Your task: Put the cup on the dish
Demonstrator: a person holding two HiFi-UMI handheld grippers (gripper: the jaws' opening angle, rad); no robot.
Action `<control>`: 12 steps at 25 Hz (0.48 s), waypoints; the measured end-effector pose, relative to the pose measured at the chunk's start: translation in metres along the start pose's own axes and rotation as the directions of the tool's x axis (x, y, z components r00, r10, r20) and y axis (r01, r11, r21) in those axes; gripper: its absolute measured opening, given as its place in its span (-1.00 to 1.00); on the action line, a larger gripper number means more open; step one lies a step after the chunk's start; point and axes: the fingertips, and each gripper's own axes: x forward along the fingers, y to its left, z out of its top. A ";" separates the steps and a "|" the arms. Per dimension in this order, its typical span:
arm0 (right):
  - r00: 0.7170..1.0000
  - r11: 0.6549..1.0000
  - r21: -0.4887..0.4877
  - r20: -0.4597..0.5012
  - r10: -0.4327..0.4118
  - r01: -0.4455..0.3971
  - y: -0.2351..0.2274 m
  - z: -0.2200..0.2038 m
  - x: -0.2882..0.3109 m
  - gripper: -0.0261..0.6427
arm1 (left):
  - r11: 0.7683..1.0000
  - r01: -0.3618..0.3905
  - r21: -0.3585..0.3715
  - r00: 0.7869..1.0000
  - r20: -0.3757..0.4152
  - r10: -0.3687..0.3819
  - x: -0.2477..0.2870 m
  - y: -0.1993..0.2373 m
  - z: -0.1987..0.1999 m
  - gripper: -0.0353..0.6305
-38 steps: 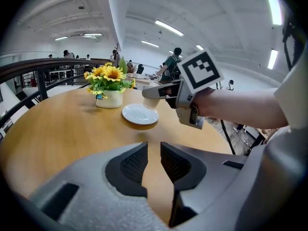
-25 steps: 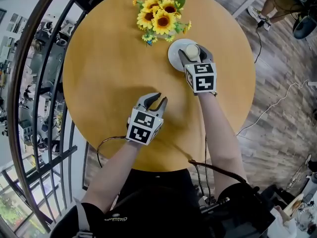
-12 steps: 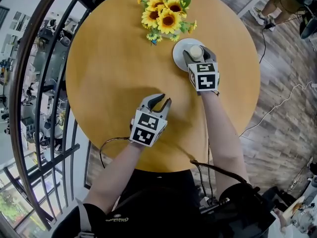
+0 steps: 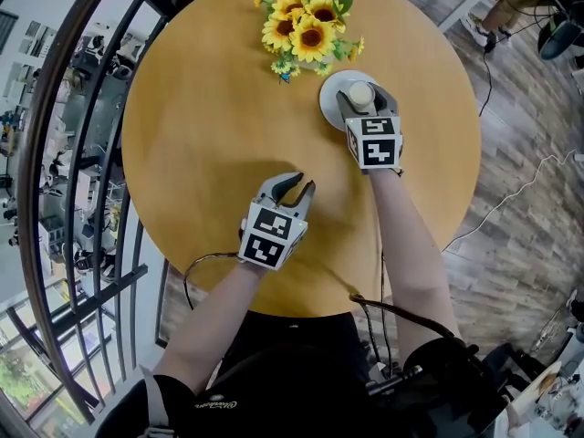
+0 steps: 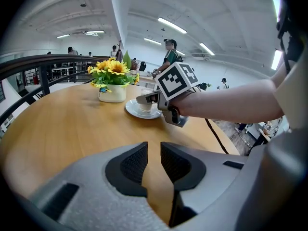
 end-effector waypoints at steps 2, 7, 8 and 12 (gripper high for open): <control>1.000 1.000 -0.004 0.000 0.002 -0.002 0.000 0.001 0.001 -0.14 | 1.000 -0.004 -0.005 1.000 0.000 0.004 0.000 0.003 0.000 -0.64; 1.000 1.000 0.002 -0.014 0.009 -0.009 0.001 0.000 0.002 -0.14 | 1.000 -0.002 -0.006 1.000 0.007 0.002 0.000 0.003 0.002 -0.64; 1.000 1.000 0.008 -0.023 0.013 -0.013 0.002 -0.002 0.003 -0.14 | 1.000 -0.002 -0.006 1.000 0.008 0.002 0.000 0.003 0.002 -0.64; 0.999 1.000 0.017 -0.039 0.016 -0.016 0.001 -0.010 0.004 -0.14 | 1.000 0.000 -0.003 1.000 0.013 0.000 0.000 0.003 0.003 -0.64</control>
